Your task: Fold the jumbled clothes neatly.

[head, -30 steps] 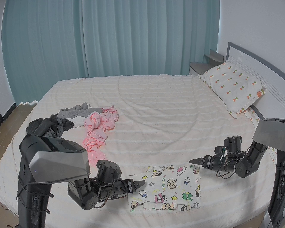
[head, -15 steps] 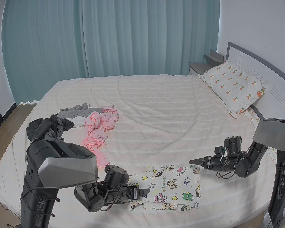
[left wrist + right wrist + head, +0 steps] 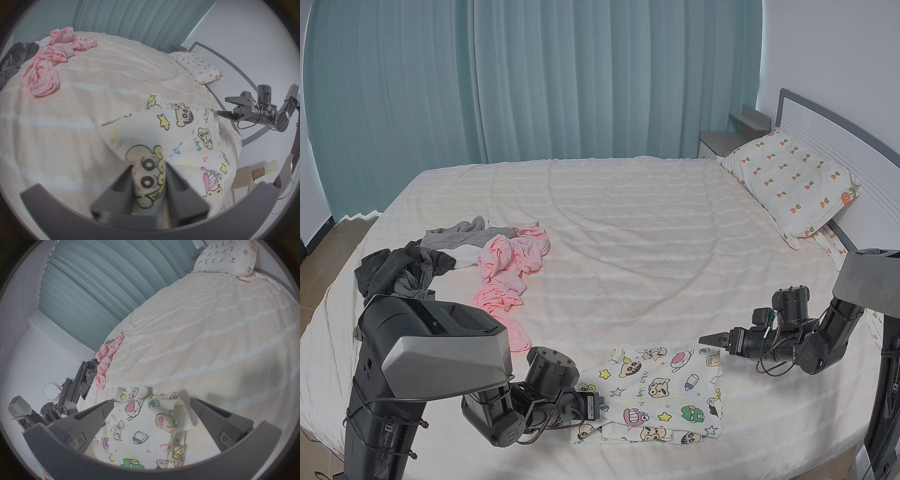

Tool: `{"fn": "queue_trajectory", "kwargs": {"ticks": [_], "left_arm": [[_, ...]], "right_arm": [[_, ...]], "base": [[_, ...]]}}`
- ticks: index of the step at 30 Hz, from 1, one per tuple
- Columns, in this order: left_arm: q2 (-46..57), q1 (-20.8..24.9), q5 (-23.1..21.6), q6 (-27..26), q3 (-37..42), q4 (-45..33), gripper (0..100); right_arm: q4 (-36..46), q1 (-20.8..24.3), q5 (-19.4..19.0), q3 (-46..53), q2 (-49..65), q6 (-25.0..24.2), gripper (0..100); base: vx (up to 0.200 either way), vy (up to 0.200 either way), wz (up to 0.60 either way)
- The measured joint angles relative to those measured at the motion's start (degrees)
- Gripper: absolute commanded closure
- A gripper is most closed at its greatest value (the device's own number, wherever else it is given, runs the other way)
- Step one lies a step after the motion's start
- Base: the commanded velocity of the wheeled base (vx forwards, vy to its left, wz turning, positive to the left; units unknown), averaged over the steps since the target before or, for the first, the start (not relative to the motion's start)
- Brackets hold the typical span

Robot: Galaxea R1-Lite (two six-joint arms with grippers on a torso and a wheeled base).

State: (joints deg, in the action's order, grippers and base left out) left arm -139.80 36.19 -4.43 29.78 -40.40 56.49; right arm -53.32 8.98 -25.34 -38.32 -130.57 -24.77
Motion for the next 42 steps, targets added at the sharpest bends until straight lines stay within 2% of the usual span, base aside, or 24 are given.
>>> {"fn": "queue_trajectory", "kwargs": {"ticks": [8, 18, 29, 34, 42], "left_arm": [[0.1, -0.1, 2.5, 0.0, 0.7, 1.0, 100], [0.7, -1.6, 3.2, -0.3, 6.7, 10.2, 100], [4.7, -8.1, 2.7, -0.1, 13.8, 11.0, 100], [7.2, -12.9, 1.1, 0.0, 17.9, 11.6, 100], [9.7, -22.8, -2.7, -0.3, 24.3, 17.6, 100]], "right_arm": [[0.0, -0.2, -0.1, 0.1, 0.4, -0.2, 0], [0.0, -0.6, -0.5, 0.7, 1.4, -0.4, 0], [0.0, -1.2, -1.1, 0.9, 1.8, -0.5, 0], [0.0, -1.3, -1.1, 0.9, 1.9, -0.4, 0], [0.0, -1.2, -1.1, 0.9, 1.9, -0.4, 0]], "base": [[0.000, 0.000, 0.00], [0.000, 0.000, 0.00], [0.000, 0.000, 0.00], [0.000, 0.000, 0.00], [0.000, 0.000, 0.00]]}}
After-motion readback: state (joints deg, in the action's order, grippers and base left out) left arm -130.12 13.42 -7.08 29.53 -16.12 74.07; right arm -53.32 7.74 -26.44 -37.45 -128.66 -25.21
